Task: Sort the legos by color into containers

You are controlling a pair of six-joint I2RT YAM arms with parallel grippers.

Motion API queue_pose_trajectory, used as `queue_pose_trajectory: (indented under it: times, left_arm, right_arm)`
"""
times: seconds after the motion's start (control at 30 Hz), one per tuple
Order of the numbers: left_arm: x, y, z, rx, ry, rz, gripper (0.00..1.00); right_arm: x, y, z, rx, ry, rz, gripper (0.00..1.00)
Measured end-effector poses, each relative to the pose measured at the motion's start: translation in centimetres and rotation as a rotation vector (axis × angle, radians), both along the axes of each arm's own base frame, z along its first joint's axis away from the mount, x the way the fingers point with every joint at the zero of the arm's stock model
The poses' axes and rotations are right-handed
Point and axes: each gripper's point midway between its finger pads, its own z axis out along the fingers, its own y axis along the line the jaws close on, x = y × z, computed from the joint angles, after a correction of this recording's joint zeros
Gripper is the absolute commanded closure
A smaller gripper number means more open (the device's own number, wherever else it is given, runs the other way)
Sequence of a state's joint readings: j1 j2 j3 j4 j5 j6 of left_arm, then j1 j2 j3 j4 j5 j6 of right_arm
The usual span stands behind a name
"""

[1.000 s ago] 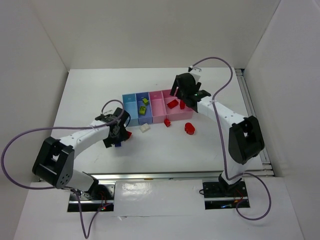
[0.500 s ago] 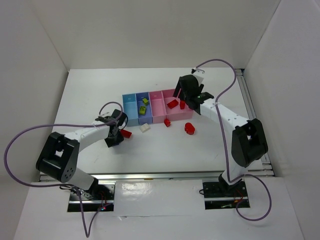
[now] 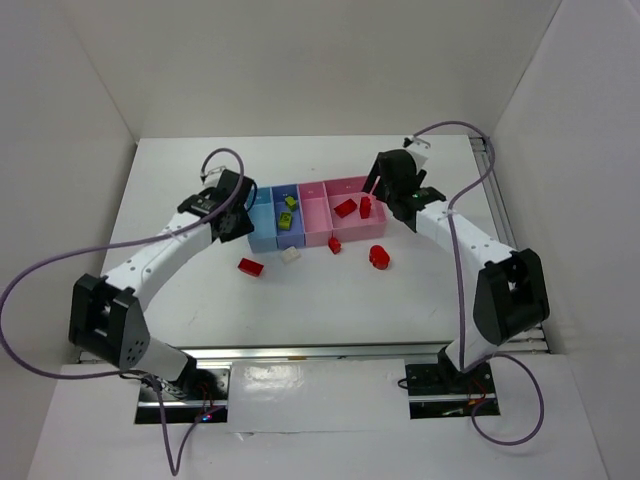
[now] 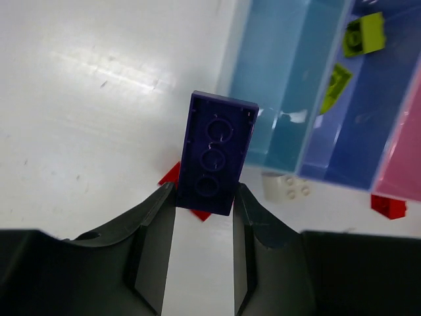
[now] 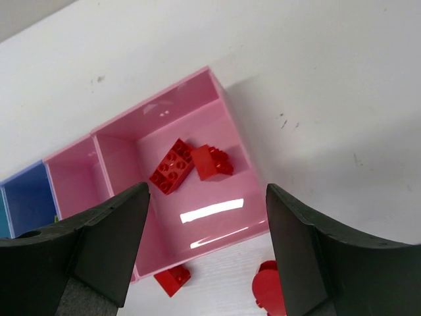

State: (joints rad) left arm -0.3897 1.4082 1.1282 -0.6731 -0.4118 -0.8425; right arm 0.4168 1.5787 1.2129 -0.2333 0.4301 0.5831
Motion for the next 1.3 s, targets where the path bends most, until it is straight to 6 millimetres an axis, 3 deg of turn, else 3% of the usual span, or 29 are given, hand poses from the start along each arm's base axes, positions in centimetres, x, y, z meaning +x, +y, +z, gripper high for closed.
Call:
queue_pose_trajectory:
  times: [0.07,0.2,0.3,0.37,0.43,0.47,0.5,0.63,0.8,0.93,1.17,1.3]
  left_arm:
    - [2.5,-1.3,0.8,-0.006,-0.016,-0.032,0.7]
    - [5.7,-2.8,-0.6,0.01,0.018,-0.064,0.67]
    - [7.4,-3.5,-2.2,0.029,0.055,-0.082,0.55]
    - [8.0,-3.8,-2.9,0.039,0.078,-0.091,0.38]
    - [8.6,-4.0,-3.2,0.043,0.085,-0.091,0.34]
    - [8.8,-4.1,-3.2,0.043,0.085,-0.091,0.18]
    - [8.8,-4.1,-3.1,0.044,0.084,-0.095,0.11]
    - [8.8,-4.1,-2.9,0.041,0.086,-0.091,0.09]
    - [8.5,-4.1,-2.5,0.034,0.084,-0.096,0.09]
    - [7.8,-4.0,0.4,0.017,0.029,-0.108,0.09]
    - [6.3,-3.5,9.2,-0.047,-0.18,-0.121,0.09]
    - [5.6,-3.3,10.9,-0.056,-0.219,-0.128,0.09]
  right_arm:
    - [0.1,-0.9,0.2,0.004,-0.005,-0.017,0.22]
    - [-1.5,-1.0,-1.3,0.013,0.032,0.023,0.22]
    - [-3.1,-0.3,-3.0,0.005,0.076,0.073,0.22]
    - [-4.3,0.5,-4.2,-0.003,0.105,0.109,0.22]
    - [-5.6,1.2,-5.5,-0.013,0.136,0.144,0.22]
    - [-6.2,1.6,-6.0,-0.018,0.148,0.159,0.22]
    - [-6.8,1.9,-6.5,-0.02,0.158,0.176,0.22]
    - [-9.6,4.6,-8.4,-0.034,0.196,0.287,0.22]
    - [-12.2,9.5,-8.4,-0.036,0.183,0.448,0.22]
    - [-13.0,12.5,-8.7,-0.042,0.184,0.56,0.19]
    - [-14.7,18.7,-10.2,-0.075,0.13,0.79,0.1]
    - [-14.2,20.9,-11.6,-0.118,0.082,0.852,0.09]
